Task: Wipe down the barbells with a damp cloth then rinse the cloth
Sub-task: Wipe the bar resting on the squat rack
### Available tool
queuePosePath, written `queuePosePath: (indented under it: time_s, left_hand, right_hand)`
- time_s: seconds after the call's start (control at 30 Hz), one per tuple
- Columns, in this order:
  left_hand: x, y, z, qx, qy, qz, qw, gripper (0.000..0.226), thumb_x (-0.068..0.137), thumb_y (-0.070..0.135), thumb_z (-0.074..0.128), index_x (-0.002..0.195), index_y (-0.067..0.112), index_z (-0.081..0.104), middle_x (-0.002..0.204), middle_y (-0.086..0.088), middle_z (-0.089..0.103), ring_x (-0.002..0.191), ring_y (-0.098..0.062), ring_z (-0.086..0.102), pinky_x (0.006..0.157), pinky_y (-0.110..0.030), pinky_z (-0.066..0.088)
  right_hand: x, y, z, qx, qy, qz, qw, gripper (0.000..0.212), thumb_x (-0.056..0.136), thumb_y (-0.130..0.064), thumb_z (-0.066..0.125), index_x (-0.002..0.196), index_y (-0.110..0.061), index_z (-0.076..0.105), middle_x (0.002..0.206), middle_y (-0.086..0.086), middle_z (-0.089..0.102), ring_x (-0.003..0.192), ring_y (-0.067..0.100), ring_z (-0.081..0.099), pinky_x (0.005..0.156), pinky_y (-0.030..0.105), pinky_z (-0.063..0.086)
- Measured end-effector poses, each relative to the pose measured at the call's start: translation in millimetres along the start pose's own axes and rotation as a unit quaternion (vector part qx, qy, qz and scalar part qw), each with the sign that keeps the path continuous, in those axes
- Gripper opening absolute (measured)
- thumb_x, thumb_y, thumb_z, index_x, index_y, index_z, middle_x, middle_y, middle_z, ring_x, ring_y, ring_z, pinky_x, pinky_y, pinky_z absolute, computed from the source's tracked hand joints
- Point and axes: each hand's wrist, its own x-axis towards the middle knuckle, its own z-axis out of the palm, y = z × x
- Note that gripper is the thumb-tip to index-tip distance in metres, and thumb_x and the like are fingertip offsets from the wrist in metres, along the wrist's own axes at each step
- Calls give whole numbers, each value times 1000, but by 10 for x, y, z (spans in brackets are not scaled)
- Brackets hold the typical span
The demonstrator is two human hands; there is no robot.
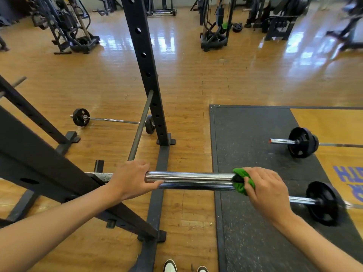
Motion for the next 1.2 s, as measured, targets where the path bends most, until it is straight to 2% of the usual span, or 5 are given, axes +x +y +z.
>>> queuePosePath:
  time_s: [0.23, 0.57, 0.83, 1.03, 1.2]
  left_hand:
    - [34, -6, 20, 4, 5, 6, 1000, 78, 67, 103, 24, 66, 30, 53, 62, 17, 48, 54, -2, 45, 50, -22, 40]
    - [69, -30, 64, 32, -16, 0, 999, 85, 64, 105, 17, 73, 31, 58, 65, 16, 54, 56, -3, 50, 54, -24, 47]
    - [68, -18, 42, 56, -7, 1, 998, 80, 66, 104, 21, 66, 31, 55, 60, 15, 51, 52, -3, 47, 49, -21, 41]
    - [60, 4, 28, 44, 12, 9, 999, 78, 67, 103, 23, 62, 31, 52, 57, 15, 49, 49, -2, 45, 46, -22, 35]
    - [54, 28, 18, 50, 27, 17, 998, 81, 67, 103, 21, 62, 29, 54, 56, 15, 48, 47, -3, 44, 44, -19, 29]
  right_hand:
    - [336, -313, 72, -43, -5, 174, 984, 37, 91, -35, 35, 61, -21, 50, 54, -3, 52, 43, 17, 38, 51, 27, 27]
    - [-279, 86, 193, 11, 53, -68, 996, 42, 102, -24, 41, 135, -4, 59, 135, 13, 61, 129, 31, 55, 116, 48, 36]
    - [319, -39, 31, -19, -27, 188, 982, 45, 99, -41, 38, 63, -19, 54, 55, -3, 54, 48, 18, 47, 48, 26, 28]
    - [-252, 166, 187, -14, 64, -27, 998, 46, 102, -35, 49, 137, -5, 55, 119, 14, 58, 107, 31, 55, 96, 47, 45]
    - [-245, 361, 153, 0, 49, -85, 995, 62, 96, -53, 54, 135, -5, 57, 126, 12, 61, 117, 31, 59, 103, 44, 45]
